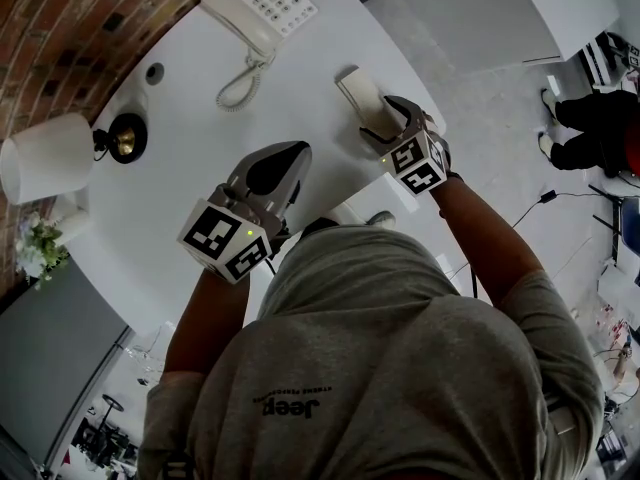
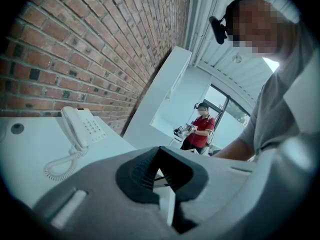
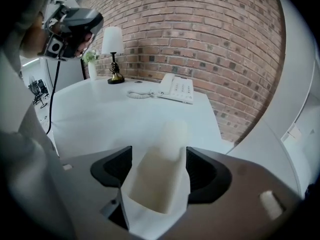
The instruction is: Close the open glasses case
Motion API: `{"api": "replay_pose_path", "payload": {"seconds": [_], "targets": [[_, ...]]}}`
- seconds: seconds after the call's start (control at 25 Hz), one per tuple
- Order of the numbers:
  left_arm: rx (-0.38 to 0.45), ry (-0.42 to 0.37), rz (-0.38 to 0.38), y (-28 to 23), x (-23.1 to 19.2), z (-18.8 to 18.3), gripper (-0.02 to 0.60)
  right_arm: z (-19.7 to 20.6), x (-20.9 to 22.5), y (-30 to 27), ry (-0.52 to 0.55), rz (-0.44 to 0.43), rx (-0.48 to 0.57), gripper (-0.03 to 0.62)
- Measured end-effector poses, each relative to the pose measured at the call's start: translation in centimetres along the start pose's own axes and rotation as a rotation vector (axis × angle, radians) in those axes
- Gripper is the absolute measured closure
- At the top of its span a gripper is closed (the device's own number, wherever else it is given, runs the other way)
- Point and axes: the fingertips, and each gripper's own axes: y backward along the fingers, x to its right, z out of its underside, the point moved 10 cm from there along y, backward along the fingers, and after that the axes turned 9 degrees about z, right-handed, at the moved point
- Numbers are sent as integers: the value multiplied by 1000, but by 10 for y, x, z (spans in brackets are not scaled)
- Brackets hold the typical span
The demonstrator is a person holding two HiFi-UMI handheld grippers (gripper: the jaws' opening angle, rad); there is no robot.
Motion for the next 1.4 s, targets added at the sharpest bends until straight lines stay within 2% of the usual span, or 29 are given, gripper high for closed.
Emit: {"api": "replay_pose_path", "payload": {"seconds": [0.52,0.84,1.12,1.4], "targets": [[-2,-3,11,-4,2,-3,584,-2,-1,4,-46,-27,26,247],[-12,-40,52,-17,14,-13,584,-16,19,44,-217,-36,173,277],[-40,-96,145,-53,44,-29,584,-4,52,116,-345,62,273,335],[-83,-173,282,-99,85,-44,584,26,72,203,-445,206,368,468]]}}
